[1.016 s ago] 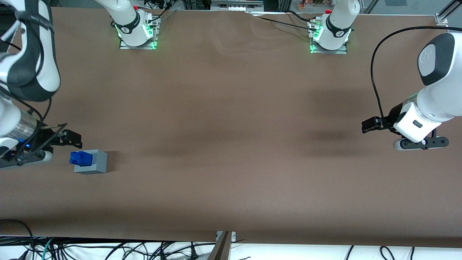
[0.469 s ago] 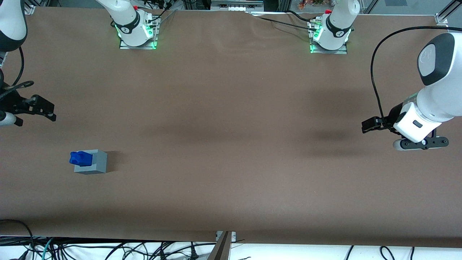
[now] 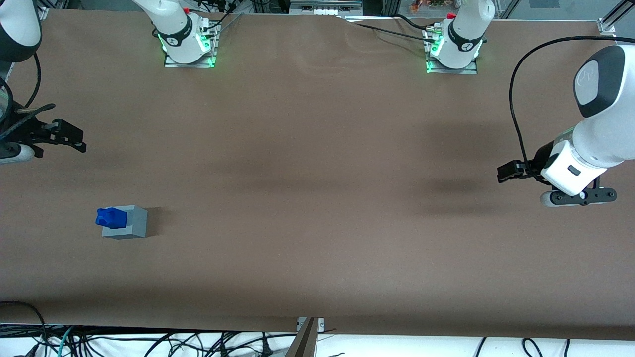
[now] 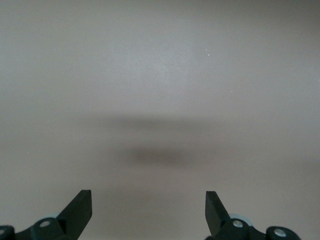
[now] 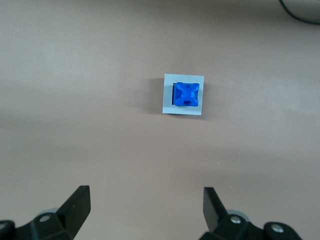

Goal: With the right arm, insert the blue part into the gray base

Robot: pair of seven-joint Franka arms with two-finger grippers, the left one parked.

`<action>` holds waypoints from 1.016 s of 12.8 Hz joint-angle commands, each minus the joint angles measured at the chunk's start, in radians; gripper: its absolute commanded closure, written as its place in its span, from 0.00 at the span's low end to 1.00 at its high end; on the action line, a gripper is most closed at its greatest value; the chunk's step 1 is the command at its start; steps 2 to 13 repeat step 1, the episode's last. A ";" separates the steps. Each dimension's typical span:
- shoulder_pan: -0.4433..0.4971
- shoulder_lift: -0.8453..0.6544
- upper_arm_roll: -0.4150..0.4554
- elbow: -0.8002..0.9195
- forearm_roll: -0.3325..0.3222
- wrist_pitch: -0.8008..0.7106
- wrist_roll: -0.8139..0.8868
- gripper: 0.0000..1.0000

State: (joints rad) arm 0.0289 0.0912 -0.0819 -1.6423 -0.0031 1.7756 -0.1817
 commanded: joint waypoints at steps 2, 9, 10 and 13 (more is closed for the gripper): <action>-0.015 0.001 0.017 0.022 -0.014 -0.030 0.041 0.00; -0.015 0.001 0.017 0.022 -0.014 -0.030 0.041 0.00; -0.015 0.001 0.017 0.022 -0.014 -0.030 0.041 0.00; -0.015 0.001 0.017 0.022 -0.014 -0.030 0.041 0.00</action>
